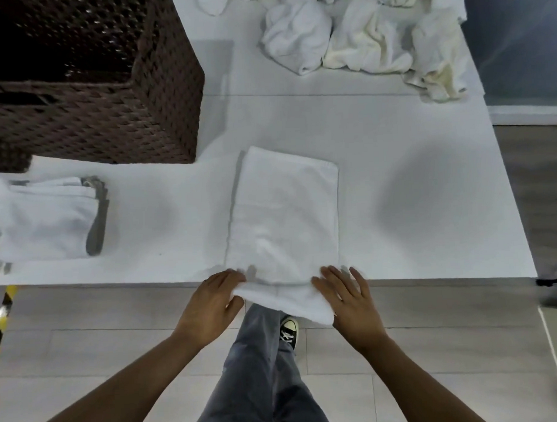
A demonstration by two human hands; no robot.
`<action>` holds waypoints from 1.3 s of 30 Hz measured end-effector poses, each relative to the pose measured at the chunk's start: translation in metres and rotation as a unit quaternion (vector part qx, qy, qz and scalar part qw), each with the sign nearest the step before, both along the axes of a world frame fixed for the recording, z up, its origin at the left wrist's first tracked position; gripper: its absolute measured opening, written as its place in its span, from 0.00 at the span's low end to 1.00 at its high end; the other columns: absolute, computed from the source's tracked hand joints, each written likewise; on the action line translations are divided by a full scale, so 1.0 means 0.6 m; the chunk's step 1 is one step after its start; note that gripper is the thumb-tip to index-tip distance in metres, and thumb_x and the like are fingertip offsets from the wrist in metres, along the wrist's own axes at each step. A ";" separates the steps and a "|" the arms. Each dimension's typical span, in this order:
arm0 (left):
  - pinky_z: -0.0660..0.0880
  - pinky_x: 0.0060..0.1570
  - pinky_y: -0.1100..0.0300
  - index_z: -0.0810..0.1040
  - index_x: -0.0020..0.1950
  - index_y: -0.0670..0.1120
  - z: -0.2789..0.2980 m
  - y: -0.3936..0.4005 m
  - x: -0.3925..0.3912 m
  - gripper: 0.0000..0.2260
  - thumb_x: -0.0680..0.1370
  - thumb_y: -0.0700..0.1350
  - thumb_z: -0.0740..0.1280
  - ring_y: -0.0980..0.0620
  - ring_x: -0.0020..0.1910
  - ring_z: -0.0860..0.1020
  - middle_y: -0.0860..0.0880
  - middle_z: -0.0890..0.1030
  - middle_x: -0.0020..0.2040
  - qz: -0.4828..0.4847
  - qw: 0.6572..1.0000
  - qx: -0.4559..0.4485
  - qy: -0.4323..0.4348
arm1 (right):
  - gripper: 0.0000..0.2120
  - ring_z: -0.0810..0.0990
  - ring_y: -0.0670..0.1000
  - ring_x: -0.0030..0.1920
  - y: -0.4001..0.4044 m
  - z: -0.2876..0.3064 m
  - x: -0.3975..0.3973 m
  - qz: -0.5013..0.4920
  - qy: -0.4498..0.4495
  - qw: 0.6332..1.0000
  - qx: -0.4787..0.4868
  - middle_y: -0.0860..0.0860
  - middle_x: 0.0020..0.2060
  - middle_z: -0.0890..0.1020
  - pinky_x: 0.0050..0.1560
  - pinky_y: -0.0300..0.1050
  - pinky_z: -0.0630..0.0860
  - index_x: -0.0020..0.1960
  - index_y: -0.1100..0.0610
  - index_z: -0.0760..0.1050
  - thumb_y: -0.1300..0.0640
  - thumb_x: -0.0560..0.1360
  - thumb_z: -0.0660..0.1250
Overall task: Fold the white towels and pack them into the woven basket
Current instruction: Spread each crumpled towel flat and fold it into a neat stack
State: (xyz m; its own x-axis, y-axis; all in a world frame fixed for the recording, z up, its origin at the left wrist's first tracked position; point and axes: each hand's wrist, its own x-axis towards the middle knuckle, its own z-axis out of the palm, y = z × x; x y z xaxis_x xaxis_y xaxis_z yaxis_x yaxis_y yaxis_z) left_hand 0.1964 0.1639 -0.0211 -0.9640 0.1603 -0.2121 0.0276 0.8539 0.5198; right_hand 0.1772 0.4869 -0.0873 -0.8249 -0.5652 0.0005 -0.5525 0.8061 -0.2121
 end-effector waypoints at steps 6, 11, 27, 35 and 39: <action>0.73 0.34 0.61 0.77 0.47 0.53 0.048 -0.002 -0.029 0.03 0.78 0.45 0.69 0.56 0.34 0.79 0.53 0.82 0.38 0.229 0.961 0.137 -0.077 | 0.19 0.76 0.48 0.69 -0.020 0.045 -0.014 -0.070 -0.048 0.975 -0.207 0.46 0.63 0.82 0.72 0.52 0.68 0.65 0.51 0.79 0.44 0.77 0.70; 0.68 0.37 0.57 0.80 0.44 0.41 0.064 -0.002 -0.071 0.11 0.80 0.49 0.69 0.52 0.34 0.73 0.41 0.80 0.37 0.310 0.916 0.238 -0.088 | 0.10 0.79 0.40 0.52 -0.042 0.106 -0.038 -0.256 -0.249 0.873 -0.332 0.36 0.50 0.81 0.49 0.33 0.75 0.61 0.39 0.73 0.44 0.80 0.67; 0.76 0.58 0.65 0.75 0.68 0.53 0.033 -0.012 -0.151 0.14 0.83 0.48 0.66 0.58 0.59 0.81 0.57 0.83 0.60 0.277 0.883 0.346 -0.153 | 0.28 0.76 0.47 0.65 -0.069 0.126 -0.163 -0.315 -0.433 0.690 -0.488 0.45 0.64 0.79 0.66 0.45 0.70 0.67 0.44 0.73 0.39 0.68 0.65; 0.74 0.61 0.59 0.77 0.66 0.53 0.021 -0.008 -0.222 0.11 0.84 0.51 0.63 0.59 0.59 0.80 0.56 0.83 0.59 0.271 0.904 0.316 -0.096 | 0.07 0.86 0.47 0.51 -0.064 0.121 -0.200 -0.345 -0.381 0.737 -0.439 0.44 0.47 0.87 0.49 0.42 0.81 0.56 0.49 0.81 0.52 0.78 0.72; 0.75 0.47 0.64 0.79 0.58 0.53 0.018 0.001 -0.262 0.08 0.81 0.54 0.67 0.57 0.48 0.82 0.53 0.84 0.51 0.375 0.862 0.336 -0.053 | 0.12 0.81 0.36 0.55 -0.090 0.109 -0.233 -0.362 -0.332 0.745 -0.450 0.39 0.54 0.84 0.53 0.27 0.74 0.65 0.45 0.76 0.51 0.82 0.67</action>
